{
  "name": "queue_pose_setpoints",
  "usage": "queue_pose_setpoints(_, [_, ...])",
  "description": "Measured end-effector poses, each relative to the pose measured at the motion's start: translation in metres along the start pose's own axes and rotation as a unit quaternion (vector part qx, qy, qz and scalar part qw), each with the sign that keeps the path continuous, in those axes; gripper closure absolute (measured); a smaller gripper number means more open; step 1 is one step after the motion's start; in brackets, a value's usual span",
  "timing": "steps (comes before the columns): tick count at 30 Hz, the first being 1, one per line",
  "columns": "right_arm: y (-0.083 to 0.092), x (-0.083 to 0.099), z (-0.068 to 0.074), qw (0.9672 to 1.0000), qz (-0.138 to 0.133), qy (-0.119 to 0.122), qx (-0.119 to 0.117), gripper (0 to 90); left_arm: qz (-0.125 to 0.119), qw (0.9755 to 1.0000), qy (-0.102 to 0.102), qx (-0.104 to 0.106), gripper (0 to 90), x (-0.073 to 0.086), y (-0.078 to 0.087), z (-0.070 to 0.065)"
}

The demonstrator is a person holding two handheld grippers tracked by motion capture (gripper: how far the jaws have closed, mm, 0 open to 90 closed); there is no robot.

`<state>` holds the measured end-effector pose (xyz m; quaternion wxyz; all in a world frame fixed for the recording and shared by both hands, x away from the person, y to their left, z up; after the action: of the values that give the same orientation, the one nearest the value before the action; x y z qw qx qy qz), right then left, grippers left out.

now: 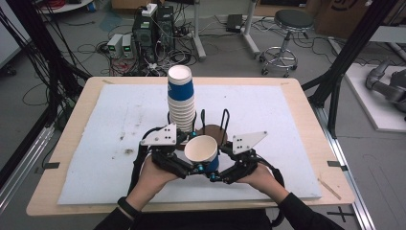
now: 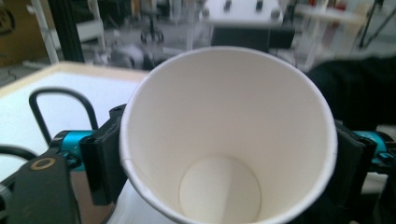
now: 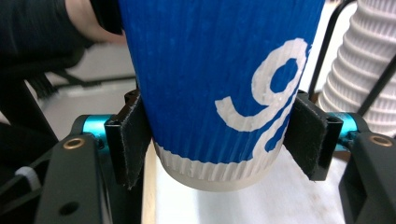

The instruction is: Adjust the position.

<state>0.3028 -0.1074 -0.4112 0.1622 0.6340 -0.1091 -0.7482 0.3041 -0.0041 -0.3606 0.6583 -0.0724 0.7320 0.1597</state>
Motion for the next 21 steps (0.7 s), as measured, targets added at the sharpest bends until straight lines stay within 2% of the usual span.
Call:
queue_pose_setpoints(2, [0.0013,-0.0048,0.0014,0.9995,-0.030,0.001,-0.004,30.3,-0.020,0.9995,0.020,0.014,16.8,-0.0014,-0.0009,-0.0024])
queue_pose_setpoints(8, [0.0018,-0.0084,0.0034,0.9984,-0.056,0.003,-0.005,30.4,-0.050,0.9979,0.035,0.021,17.6,-0.0071,-0.0023,-0.0041])
queue_pose_setpoints(13, [0.0010,-0.0085,0.0038,0.9977,-0.067,0.000,-0.003,30.4,-0.056,0.9974,0.038,0.023,20.6,-0.0091,-0.0028,-0.0034])
queue_pose_setpoints(17, [0.0000,-0.0086,0.0034,0.9970,-0.077,-0.003,-0.001,30.1,-0.046,0.9983,0.027,0.024,22.5,-0.0098,-0.0052,-0.0028])
queue_pose_setpoints(19, [-0.0004,-0.0076,0.0032,0.9974,-0.072,-0.006,0.000,29.0,-0.036,0.9990,0.018,0.023,23.0,-0.0098,-0.0066,-0.0032])
queue_pose_setpoints(21, [0.0001,-0.0074,0.0029,0.9978,-0.066,0.002,0.006,24.8,-0.029,0.9995,0.005,0.014,23.6,-0.0100,-0.0070,-0.0029])
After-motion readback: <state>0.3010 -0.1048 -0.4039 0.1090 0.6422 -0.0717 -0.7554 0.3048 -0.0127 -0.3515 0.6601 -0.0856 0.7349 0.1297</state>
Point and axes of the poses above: each handheld gripper's, and its own axes: y roughly backward along the jaws, x roughly out of its underside, z roughly to its left, the point moved 8 cm from there along -y, roughly forward along the jaws, and after that the axes turned 9 degrees about -x, right-handed, at the moved point
